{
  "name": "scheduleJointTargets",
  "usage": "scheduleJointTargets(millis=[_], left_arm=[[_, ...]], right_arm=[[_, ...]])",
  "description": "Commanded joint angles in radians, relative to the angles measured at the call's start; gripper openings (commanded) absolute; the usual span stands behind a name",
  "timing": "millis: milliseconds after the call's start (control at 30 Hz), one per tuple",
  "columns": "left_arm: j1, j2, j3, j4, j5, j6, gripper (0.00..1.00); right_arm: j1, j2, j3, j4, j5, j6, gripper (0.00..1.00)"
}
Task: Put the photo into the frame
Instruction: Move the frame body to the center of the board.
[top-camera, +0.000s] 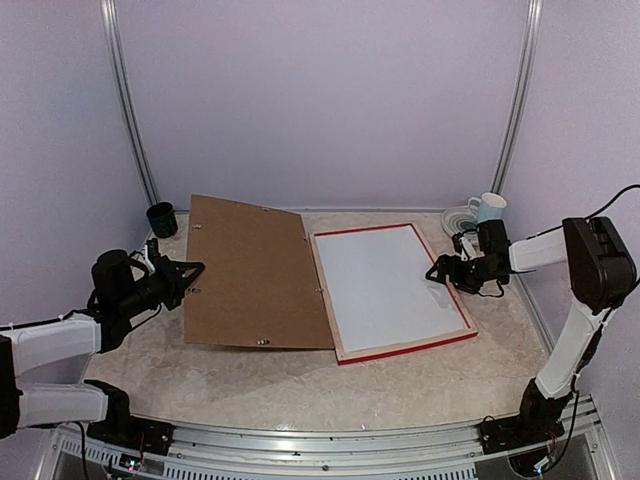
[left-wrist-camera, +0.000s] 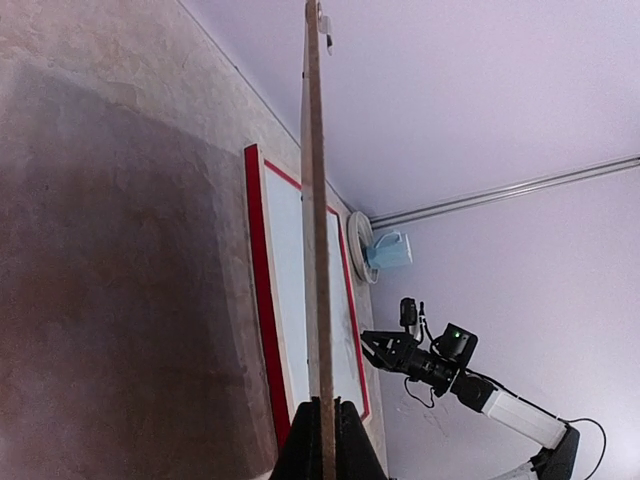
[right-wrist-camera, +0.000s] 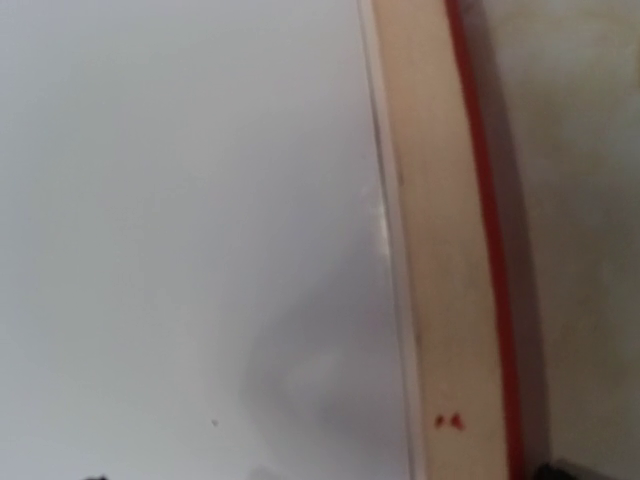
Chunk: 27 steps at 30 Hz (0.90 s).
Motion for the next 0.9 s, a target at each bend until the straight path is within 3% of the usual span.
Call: scheduleJointTargets(millis=[0, 367, 867], left_arm=[[0.008, -0.002, 0.008, 0.175, 0.041, -0.048, 0.0], [0.008, 0.002, -0.013, 0.216, 0.038, -0.061, 0.0], [0.007, -0.013, -0.033, 0.209, 0.038, -0.062, 0.0]], right_arm=[[0.053, -0.006, -0.027, 0.018, -0.012, -0.026, 0.92], [0.189, -0.038, -0.095, 0.068, 0.053, -0.015, 0.86], [0.219, -0.073, -0.172, 0.128, 0.055, 0.016, 0.53]])
